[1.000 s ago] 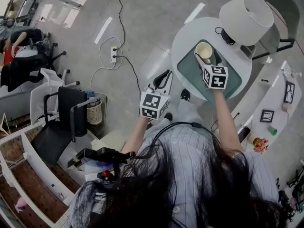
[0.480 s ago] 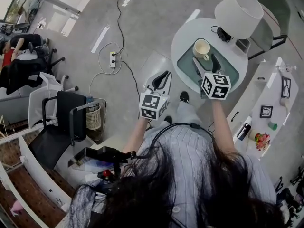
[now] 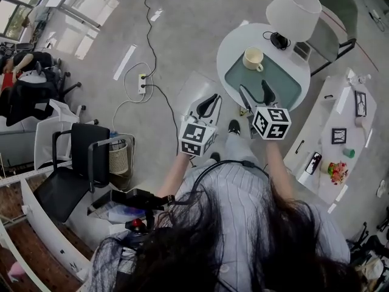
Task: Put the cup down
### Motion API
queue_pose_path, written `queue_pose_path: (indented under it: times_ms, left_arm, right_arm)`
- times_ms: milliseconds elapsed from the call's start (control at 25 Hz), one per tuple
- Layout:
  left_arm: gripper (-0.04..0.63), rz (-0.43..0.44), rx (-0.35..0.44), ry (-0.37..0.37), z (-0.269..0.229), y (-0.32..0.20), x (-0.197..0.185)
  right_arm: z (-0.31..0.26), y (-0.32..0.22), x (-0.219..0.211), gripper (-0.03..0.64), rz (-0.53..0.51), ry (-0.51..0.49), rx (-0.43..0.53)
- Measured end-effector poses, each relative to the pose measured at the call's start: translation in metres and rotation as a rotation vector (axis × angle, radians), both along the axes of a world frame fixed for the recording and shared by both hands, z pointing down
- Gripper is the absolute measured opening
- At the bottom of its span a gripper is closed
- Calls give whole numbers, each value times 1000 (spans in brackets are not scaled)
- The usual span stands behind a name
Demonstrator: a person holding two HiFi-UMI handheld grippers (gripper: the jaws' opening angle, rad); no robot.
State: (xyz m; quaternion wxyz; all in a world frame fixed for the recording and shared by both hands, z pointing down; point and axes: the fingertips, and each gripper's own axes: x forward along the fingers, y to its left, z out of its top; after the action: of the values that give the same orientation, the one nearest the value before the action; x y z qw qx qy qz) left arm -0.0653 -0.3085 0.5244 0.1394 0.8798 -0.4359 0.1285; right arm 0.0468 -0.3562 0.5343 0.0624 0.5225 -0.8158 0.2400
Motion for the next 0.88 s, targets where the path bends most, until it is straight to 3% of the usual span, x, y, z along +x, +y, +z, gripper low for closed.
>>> queue_pose_path:
  times_ms: [640, 880]
  left_arm:
    - [19, 42, 48, -9, -9, 115, -38]
    - [20, 49, 54, 23, -10, 148, -44]
  right_arm:
    - [-13, 126, -47, 230, 11, -61, 41]
    - [-11, 177, -58, 172, 16, -40, 25]
